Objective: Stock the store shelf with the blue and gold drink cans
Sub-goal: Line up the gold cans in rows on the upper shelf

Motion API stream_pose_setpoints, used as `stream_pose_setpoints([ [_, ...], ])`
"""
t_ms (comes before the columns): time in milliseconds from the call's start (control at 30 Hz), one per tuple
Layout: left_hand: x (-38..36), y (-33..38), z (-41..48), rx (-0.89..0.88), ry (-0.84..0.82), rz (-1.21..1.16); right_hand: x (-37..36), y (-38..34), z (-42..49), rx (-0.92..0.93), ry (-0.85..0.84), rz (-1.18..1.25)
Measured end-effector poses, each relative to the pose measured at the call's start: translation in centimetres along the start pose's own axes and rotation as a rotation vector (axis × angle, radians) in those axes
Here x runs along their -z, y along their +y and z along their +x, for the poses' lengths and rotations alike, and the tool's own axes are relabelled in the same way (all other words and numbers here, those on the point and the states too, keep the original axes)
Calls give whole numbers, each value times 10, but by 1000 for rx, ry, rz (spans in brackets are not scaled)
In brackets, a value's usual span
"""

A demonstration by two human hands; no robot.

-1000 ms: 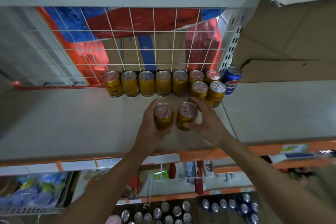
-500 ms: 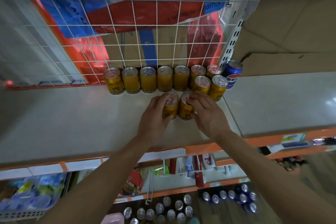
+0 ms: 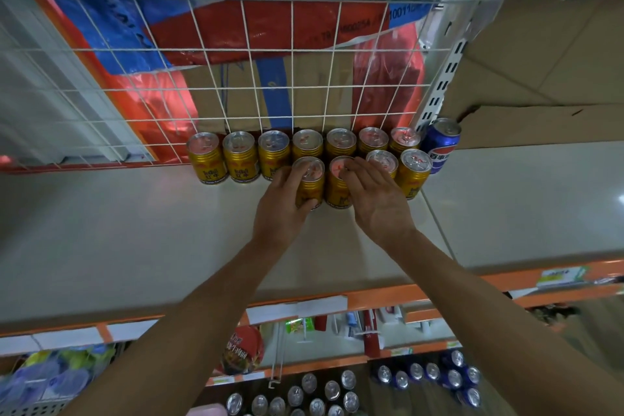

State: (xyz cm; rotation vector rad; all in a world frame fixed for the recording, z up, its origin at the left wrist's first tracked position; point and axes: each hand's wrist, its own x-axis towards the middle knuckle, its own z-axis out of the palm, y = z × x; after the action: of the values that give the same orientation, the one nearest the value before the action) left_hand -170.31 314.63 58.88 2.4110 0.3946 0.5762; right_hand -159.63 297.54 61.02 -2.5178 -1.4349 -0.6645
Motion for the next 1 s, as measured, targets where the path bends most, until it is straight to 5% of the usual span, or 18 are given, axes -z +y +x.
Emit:
stream_pose_setpoints([
  [1000,46,4,-50,-85,-57,130,42,-51,-35,-132,-155,1],
])
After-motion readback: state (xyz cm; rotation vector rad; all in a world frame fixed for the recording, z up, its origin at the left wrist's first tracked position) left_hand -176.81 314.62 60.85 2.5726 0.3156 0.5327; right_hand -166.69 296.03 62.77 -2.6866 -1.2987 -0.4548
